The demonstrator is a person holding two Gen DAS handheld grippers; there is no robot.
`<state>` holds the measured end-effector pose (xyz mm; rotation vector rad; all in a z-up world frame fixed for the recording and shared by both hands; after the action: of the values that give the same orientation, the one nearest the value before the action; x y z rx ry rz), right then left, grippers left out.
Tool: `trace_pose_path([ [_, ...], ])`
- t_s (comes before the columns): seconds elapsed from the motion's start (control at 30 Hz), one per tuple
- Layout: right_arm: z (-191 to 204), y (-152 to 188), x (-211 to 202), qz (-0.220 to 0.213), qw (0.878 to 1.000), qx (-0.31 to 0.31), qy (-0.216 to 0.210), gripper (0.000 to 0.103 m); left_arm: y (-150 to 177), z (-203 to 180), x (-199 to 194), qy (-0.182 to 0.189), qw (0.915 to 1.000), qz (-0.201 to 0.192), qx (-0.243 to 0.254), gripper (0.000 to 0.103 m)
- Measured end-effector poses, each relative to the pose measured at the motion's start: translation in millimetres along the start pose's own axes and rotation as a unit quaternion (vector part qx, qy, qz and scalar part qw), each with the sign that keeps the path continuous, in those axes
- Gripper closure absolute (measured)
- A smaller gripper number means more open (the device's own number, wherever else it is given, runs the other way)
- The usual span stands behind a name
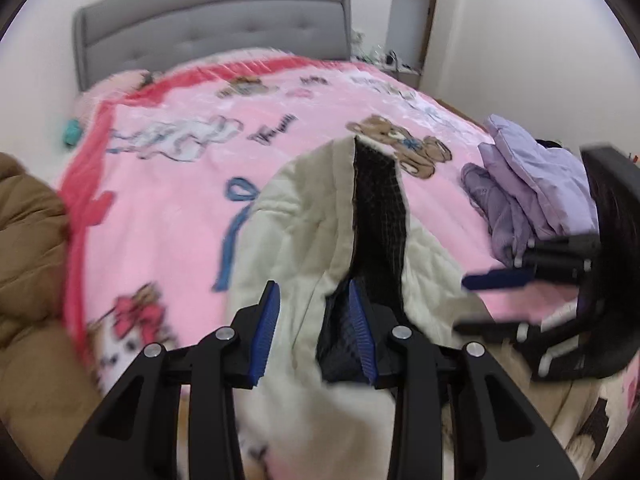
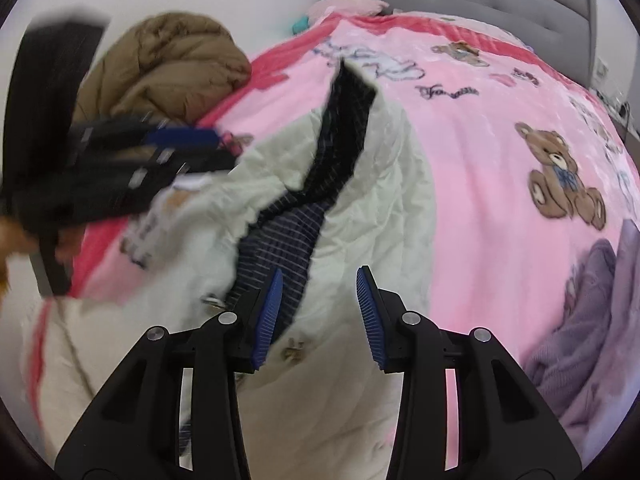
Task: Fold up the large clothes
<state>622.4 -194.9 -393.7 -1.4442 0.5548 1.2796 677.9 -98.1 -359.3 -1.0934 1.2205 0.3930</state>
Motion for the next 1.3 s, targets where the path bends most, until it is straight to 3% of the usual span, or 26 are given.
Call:
trace_pose_path([
  [0.23,-0.9,0.4,23.5,-0.024,1.000,0.002,0.016,0.046,-19.0,-13.0,42.3,0.019,0.9989,0.029,0.032,0.067],
  [0.4,1.5,2.5,30.8,-0.033,0.998,-0.022,0.055,0.046,-19.6,-18.9,39.4,0.041,0.9975,0.020,0.054,0.067],
  [0.5,-1.4,6.6,36.2,-0.030,0.996,-0.026,0.074,0.047,-18.5,-16.7,52.6,0.018,0.9970,0.040,0.064,0.067],
  [0.63,-2.1,8.1,41.9,-0.025,0.995,-0.029,0.094,0.048,-22.4,-20.3,65.1,0.021,0.9962,0.062,0.057,0.067],
  [0.7,-4.9,9.0,46.0,-0.012,0.995,-0.023,0.100,0.076,-27.8,-15.4,66.5,0.003,0.9972,0.066,0.035,0.071],
  [0.73,-6.4,9.3,45.5,-0.010,0.995,-0.018,0.099,0.085,-30.1,-11.1,65.2,-0.018,0.9973,0.065,0.027,0.085],
  [0.77,-10.2,10.1,41.9,-0.011,0.995,-0.007,0.098,0.091,-31.9,-5.9,62.4,-0.039,0.9970,0.062,0.023,0.087],
  [0.9,-22.0,20.3,19.2,-0.017,0.994,0.011,0.110,0.097,-26.7,15.1,27.4,-0.085,0.9959,0.021,0.022,0.091],
  [0.97,-28.9,22.8,5.9,-0.028,0.997,0.037,0.068,0.097,-22.3,23.6,5.1,-0.107,0.9940,-0.008,0.023,0.092],
  [1.03,-36.2,19.5,5.0,-0.018,0.997,0.051,0.045,0.097,-20.9,31.4,-8.4,-0.099,0.9949,-0.018,0.011,0.092],
  [1.13,-31.8,9.5,13.3,-0.011,0.998,0.041,0.041,0.090,-24.8,32.0,-3.8,-0.114,0.9933,0.002,0.021,0.092],
  [1.23,-16.3,-2.5,19.8,-0.011,0.995,0.009,0.094,0.071,-29.6,25.2,3.0,-0.108,0.9938,0.012,0.022,0.092],
  [1.27,-11.1,-8.9,15.4,-0.033,0.991,0.002,0.128,0.058,-32.0,23.3,5.1,-0.109,0.9938,0.013,0.018,0.091],
  [1.3,-7.2,-12.0,10.9,-0.052,0.988,0.000,0.148,0.053,-33.0,21.9,7.2,-0.111,0.9936,0.015,0.014,0.090],
])
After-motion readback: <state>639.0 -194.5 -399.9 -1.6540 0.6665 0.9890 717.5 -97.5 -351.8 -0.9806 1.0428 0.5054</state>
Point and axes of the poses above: each gripper's, at about its wrist camera, not at the fingertips, and x roughly the way its jaws point, z to its left, y to its underside, the point moved 8 cm from there along x, roughly the way its jaws point, and after that the axes turned 12 degrees about z, right-handed, at the moved point
